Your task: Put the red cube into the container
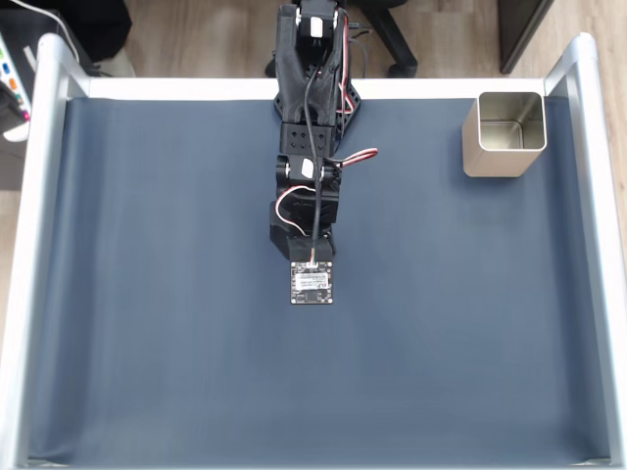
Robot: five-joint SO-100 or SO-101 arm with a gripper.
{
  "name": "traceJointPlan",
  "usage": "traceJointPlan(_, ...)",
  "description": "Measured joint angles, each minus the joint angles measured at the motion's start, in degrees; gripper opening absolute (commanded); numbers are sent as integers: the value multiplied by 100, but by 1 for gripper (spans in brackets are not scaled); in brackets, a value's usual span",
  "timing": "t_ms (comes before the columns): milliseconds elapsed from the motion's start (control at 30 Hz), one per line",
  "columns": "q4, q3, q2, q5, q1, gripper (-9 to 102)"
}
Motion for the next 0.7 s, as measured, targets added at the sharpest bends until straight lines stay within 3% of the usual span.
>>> traceJointPlan(267, -9, 70, -26, 9, -70, 0)
traceJointPlan(600, 26, 53, -26, 18, -88, 0)
traceJointPlan(700, 396, -176, 9, 149, -211, 0)
